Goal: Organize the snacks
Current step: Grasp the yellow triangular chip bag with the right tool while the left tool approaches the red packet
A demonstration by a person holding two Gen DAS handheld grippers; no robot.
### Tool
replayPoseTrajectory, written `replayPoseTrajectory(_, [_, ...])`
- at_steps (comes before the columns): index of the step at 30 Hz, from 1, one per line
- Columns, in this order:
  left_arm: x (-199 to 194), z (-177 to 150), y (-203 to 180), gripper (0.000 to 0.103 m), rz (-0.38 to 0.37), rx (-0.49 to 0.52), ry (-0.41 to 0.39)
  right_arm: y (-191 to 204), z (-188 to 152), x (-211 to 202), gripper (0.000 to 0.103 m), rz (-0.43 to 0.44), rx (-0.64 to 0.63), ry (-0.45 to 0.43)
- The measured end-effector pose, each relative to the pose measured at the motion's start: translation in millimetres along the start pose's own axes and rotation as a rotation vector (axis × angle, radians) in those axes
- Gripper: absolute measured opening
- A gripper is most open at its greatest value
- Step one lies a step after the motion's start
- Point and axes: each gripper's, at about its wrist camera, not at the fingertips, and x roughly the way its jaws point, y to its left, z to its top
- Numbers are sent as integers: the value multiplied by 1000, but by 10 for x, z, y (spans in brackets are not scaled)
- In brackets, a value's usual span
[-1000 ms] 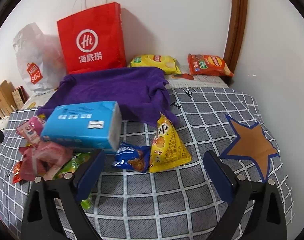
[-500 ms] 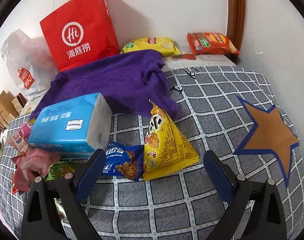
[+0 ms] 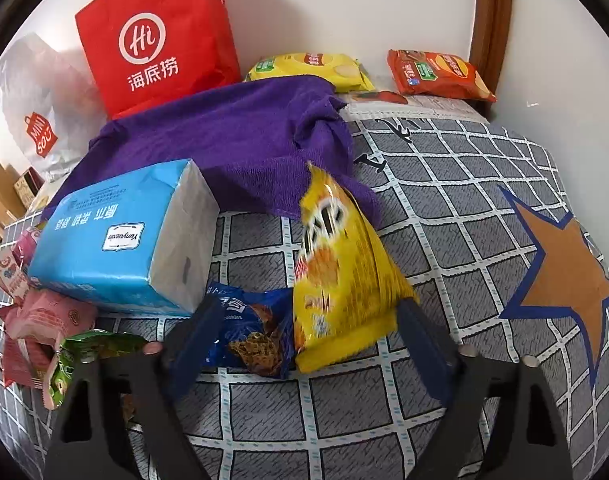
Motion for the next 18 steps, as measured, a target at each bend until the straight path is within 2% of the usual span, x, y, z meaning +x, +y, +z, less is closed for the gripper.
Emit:
replayPoseTrajectory(1, [6,-6,26,102,2,-8,2,-3,-6,-11,75,3,0,-5])
replayPoseTrajectory(6, [36,-17,80,102,1,-31,12,-16,-30,-89,50,32,-18,-20])
replayPoseTrajectory(9, [48,-20,85,102,-6,-38,17,-48,-43,-116,43,51,-14,-13])
replayPoseTrajectory(13, [49,-29,108,102,3,-43,21,-87,-24,-148,44,88,-4,-16])
replayPoseTrajectory(17, [45,-7,122,102,13,-46,15,-98,86,-211,65,85,-12,-81])
replayPoseTrajectory(18, [44,2,126,102,14,-47,13,-97,122,-200,66,75,-19,-93])
